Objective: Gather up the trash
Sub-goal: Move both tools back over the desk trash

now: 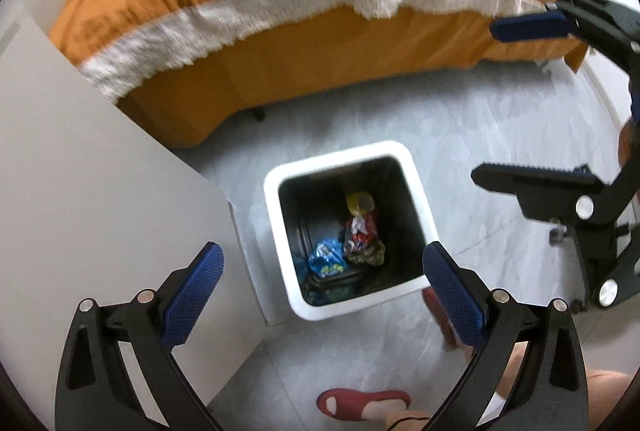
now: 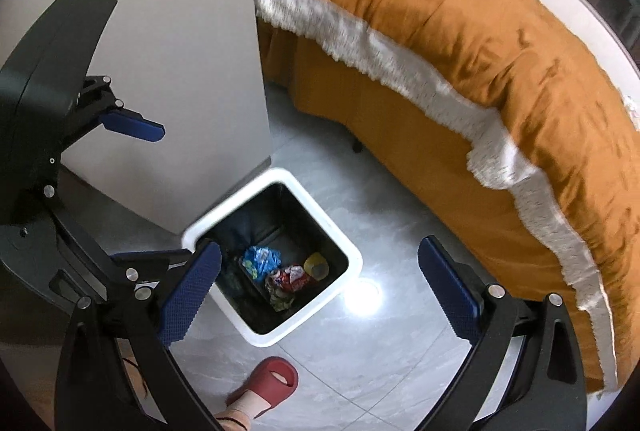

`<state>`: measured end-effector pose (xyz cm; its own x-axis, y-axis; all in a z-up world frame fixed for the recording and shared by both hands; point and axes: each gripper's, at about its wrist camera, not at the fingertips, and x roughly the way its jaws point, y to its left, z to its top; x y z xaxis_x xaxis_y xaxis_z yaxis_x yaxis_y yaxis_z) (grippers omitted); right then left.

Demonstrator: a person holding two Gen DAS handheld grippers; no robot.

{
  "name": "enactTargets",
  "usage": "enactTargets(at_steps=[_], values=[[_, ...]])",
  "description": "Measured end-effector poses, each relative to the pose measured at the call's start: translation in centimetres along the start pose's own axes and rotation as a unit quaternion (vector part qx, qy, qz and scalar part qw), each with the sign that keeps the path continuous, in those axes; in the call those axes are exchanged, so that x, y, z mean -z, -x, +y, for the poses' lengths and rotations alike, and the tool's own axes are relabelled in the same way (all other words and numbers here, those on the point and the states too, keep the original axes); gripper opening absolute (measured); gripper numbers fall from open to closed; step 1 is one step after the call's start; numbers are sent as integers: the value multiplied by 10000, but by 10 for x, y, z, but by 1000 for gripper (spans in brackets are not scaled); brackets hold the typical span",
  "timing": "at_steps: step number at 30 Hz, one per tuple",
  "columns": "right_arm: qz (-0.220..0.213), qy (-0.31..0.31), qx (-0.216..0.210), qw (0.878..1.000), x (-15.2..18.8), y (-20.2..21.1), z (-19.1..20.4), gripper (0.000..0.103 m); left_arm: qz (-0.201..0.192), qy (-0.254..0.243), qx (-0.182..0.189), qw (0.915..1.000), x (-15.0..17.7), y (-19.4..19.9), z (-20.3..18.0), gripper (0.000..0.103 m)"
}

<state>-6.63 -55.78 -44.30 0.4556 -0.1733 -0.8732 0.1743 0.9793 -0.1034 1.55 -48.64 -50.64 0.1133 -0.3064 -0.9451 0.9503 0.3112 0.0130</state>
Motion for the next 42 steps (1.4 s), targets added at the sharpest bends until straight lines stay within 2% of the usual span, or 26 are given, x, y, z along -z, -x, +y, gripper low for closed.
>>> enactTargets(at_steps=[11,18,22,28,35,42], values=[[-1011,-349,51,9943,-47,152,-7,98,-963,449,-397,9936,-33,165,2,98],[-1647,-644,-76,9842,-73,231,-6,98,-1549,905,-688,9814,-38,267,13,98],[-1903,-791,-487,9773,-88,260,4,98,-1802,1263,-972,9706,-32,312,25,98],[-2263,-551,-756,9696,-118,288,43,98,-2022,1685,-1522,9527,-4,367,52,98],[-2586,101,-1167,9588,-165,303,123,98,-2029,2105,-2193,9308,48,411,98,98],[-2475,551,-1537,9550,-208,290,211,98,-1801,2624,-2745,9074,113,437,154,98]])
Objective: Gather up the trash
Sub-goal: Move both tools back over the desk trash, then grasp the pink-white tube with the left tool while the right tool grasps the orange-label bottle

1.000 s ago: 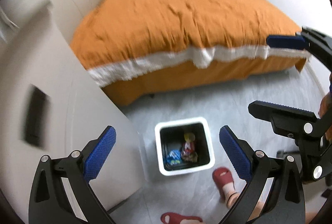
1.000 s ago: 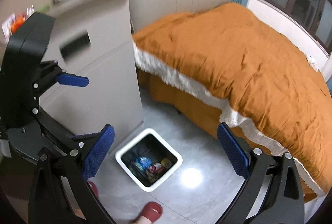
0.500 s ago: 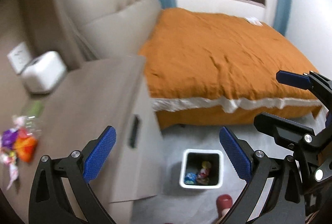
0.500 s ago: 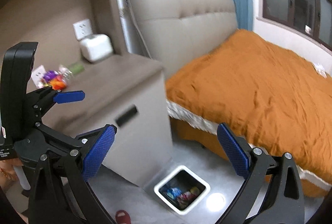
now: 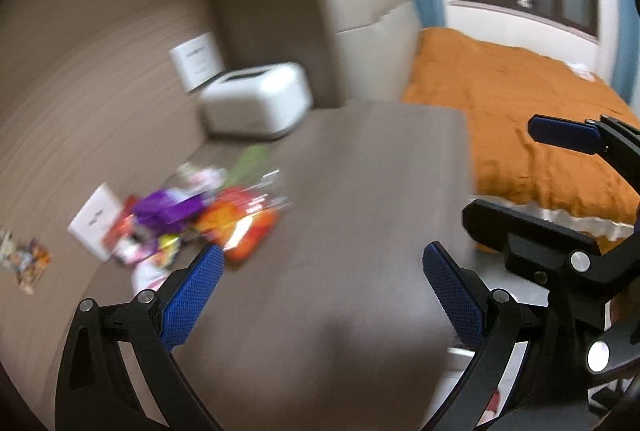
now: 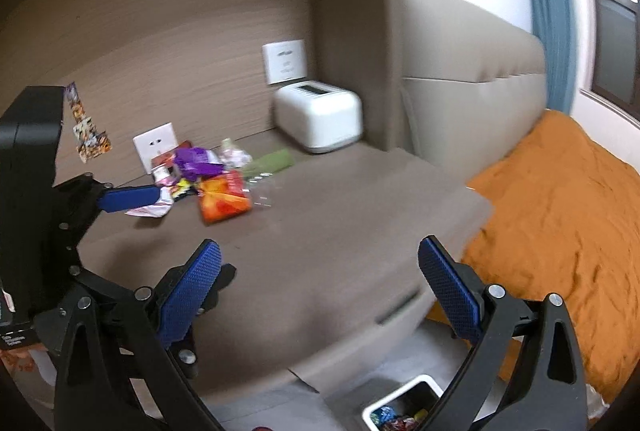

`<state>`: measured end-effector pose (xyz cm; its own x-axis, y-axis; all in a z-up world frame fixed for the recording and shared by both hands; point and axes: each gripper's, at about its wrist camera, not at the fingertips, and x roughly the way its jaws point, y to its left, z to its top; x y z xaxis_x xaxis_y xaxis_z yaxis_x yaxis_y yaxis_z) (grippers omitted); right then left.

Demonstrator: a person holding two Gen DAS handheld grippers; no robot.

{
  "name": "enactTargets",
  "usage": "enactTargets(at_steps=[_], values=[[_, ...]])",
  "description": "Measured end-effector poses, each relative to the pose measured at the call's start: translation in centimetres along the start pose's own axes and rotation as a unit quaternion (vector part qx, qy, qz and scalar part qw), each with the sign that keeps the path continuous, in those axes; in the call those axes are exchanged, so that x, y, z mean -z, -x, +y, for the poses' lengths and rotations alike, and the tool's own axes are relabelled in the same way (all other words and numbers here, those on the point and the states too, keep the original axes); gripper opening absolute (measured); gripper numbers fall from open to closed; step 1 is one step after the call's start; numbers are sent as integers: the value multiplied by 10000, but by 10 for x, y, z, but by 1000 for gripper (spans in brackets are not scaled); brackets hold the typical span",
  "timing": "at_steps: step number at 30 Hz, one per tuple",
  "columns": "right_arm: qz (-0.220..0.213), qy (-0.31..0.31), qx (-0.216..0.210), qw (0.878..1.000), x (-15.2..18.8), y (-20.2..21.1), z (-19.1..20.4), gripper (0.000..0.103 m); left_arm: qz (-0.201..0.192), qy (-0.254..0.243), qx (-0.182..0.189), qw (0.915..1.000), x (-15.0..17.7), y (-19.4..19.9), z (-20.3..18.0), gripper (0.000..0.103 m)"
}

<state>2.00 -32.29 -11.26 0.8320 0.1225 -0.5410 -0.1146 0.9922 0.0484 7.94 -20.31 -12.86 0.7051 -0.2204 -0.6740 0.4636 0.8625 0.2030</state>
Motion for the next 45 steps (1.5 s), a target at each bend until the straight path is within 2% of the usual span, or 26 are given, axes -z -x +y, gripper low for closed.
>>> enactTargets(at_steps=[5,10,17,24,26,28,29,32,33,34,35,36,40,41,42,43,45], values=[[185,204,-108,9996,-16,-43,43,98,209,370,-477,9980,17,-12,74,98],[381,403,-30,9985,-19,-83,74,98,391,768,-786,9932,31,-28,140,98],[730,477,184,9960,-19,-136,103,98,509,1062,-843,9895,30,-63,185,98],[947,349,413,9940,-23,-166,107,98,601,1234,-790,9874,27,-97,205,97],[979,335,499,9934,-24,-171,107,95,591,1305,-725,9870,26,-102,209,92],[1020,316,559,9927,-26,-175,108,84,637,1403,-542,9866,25,-111,214,81],[1034,288,592,9925,-26,-177,108,82,662,1450,-489,9860,24,-114,216,79],[1112,153,625,9917,-28,-183,104,67,649,1665,-237,9836,24,-123,222,67],[1151,93,596,9915,-28,-185,101,56,641,1717,-197,9829,24,-124,224,61],[1177,45,601,9912,-28,-186,100,54,637,1791,-130,9817,24,-126,226,50],[1165,-40,598,9914,-29,-186,97,53,630,1860,-72,9805,24,-127,228,44],[1141,-86,587,9917,-29,-185,95,53,635,1906,-18,9796,25,-129,229,31],[1113,-99,613,9919,-28,-181,91,52,586,1883,87,9803,27,-128,227,31],[1082,-110,618,9921,-28,-178,90,48,575,1880,96,9804,29,-125,226,30],[1038,-115,630,9925,-28,-175,89,25,560,1895,111,9802,30,-122,225,30],[1005,-137,679,9925,-29,-171,87,10,545,1901,147,9801,32,-116,224,30],[985,-239,617,9929,-32,-167,82,4,512,1873,113,9809,32,-107,220,30]])
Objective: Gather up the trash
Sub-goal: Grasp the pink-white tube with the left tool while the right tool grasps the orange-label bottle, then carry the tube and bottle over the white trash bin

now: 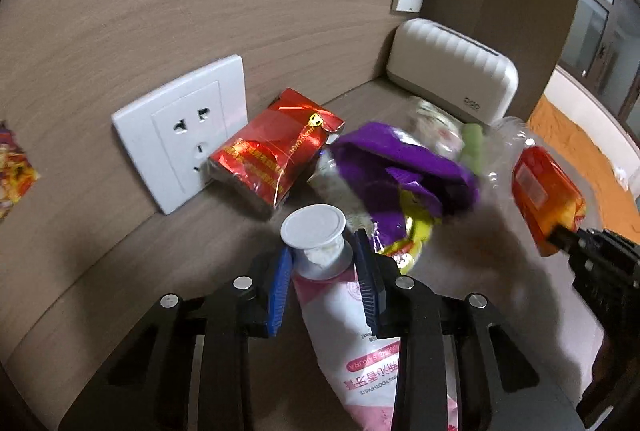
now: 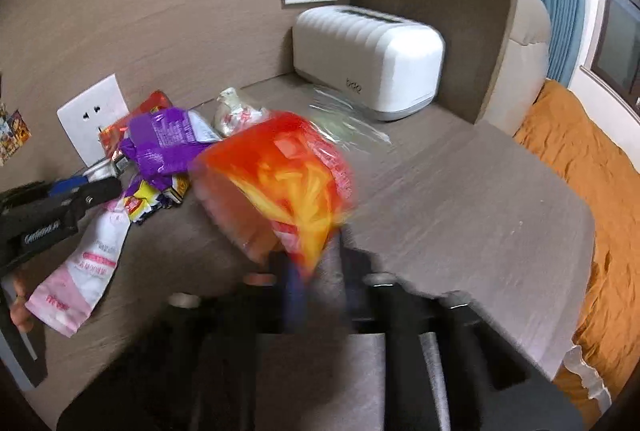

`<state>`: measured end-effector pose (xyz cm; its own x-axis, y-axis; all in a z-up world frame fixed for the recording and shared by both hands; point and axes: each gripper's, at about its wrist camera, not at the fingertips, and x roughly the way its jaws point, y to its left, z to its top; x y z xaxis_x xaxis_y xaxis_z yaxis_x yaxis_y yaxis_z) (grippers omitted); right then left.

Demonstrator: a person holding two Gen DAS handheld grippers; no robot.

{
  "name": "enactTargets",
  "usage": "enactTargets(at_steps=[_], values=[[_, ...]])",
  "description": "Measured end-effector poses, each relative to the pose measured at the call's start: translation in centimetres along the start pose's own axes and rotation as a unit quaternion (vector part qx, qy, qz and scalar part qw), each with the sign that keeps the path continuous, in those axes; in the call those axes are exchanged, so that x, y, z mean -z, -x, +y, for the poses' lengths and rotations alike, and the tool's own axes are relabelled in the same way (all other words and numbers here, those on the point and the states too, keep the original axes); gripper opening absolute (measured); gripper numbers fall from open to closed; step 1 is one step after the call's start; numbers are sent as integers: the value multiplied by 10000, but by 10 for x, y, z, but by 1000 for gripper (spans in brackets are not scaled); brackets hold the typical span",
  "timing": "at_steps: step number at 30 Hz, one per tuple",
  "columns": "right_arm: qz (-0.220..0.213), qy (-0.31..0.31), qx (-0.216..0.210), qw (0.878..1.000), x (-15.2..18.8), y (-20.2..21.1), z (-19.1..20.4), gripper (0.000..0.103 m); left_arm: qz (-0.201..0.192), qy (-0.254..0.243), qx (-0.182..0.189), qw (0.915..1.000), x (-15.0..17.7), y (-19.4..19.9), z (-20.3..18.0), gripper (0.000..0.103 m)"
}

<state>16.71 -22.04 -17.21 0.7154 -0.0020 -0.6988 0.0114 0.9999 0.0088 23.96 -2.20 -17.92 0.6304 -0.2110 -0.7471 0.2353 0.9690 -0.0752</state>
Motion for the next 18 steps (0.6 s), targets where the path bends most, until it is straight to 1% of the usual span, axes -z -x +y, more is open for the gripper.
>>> enactTargets(at_steps=[5,9,12,15,18], values=[[-61,-34,-93,9999,1,12,-9,3,-91,-44,-18,9999,4,26,-8,30],[-266,-92,-154,9995,2,35,-17,3,-215,-220,45,9995,4,49,-27,30],[-386,-131,-151,9991,4,55,-27,3,-321,-440,160,9984,4,68,-51,30],[-490,-170,-93,9986,7,76,-43,3,-401,-665,249,9967,2,75,-76,30],[-573,-237,13,9981,12,98,-63,3,-459,-880,443,9941,4,84,-108,30]])
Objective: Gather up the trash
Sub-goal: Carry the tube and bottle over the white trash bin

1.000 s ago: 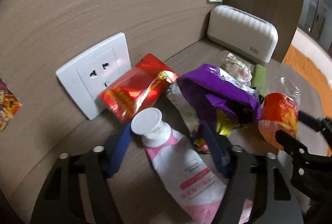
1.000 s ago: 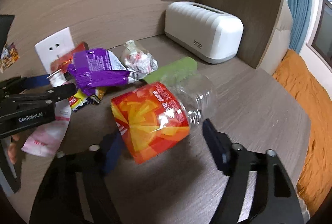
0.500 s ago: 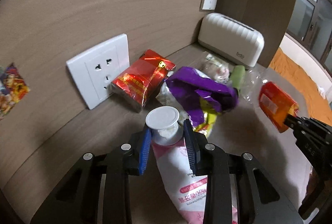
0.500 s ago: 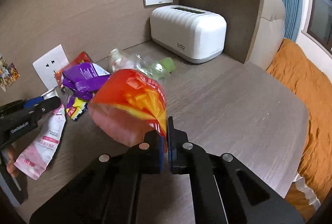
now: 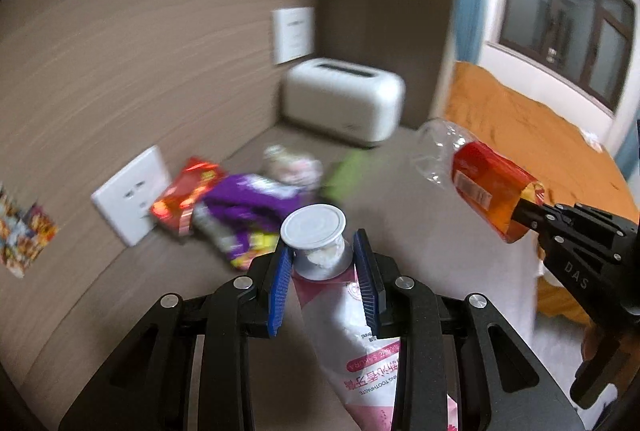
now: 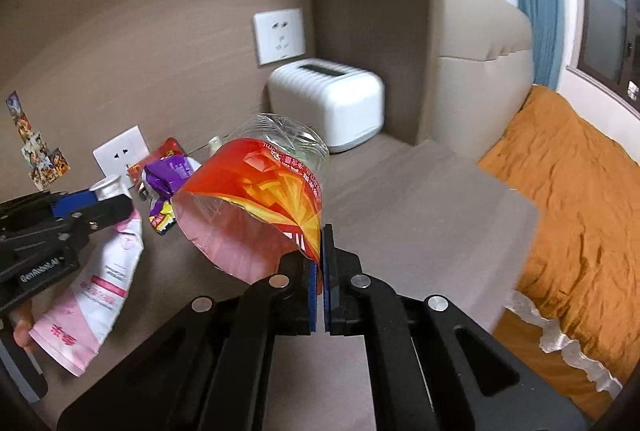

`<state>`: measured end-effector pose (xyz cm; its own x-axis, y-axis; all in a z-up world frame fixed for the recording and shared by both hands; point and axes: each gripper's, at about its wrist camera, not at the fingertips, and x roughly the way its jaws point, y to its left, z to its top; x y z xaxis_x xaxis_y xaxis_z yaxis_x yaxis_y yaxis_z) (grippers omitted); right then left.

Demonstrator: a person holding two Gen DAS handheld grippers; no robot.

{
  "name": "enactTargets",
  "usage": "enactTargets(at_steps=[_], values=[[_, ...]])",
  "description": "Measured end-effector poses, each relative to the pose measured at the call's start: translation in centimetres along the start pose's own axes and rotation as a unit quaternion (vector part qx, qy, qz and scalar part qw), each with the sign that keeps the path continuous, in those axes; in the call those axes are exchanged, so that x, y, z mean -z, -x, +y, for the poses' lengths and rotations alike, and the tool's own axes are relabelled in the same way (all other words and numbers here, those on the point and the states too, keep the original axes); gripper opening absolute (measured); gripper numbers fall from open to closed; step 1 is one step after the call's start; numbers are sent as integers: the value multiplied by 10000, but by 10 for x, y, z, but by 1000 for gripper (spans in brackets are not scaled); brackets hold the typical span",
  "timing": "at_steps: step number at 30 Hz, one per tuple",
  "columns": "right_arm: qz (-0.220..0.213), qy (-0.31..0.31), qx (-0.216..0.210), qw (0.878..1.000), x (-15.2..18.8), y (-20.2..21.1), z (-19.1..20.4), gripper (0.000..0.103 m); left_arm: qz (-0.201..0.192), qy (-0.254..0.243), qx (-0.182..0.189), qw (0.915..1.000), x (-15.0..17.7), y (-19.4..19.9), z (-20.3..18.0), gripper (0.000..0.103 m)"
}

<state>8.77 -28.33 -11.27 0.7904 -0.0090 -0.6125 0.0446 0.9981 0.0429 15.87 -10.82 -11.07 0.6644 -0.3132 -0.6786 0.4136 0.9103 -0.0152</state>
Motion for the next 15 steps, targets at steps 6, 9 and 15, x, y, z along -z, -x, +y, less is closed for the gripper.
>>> enactTargets(at_steps=[6,9,15], values=[[-47,-122,310,9994,12,45,-55,3,10,-502,411,9979,1,2,-78,30],[15,-274,465,9985,27,65,-88,3,94,-759,718,9945,5,-4,-125,30],[325,-570,919,9936,69,92,-156,3,334,-1286,1302,9825,26,-17,-212,30]])
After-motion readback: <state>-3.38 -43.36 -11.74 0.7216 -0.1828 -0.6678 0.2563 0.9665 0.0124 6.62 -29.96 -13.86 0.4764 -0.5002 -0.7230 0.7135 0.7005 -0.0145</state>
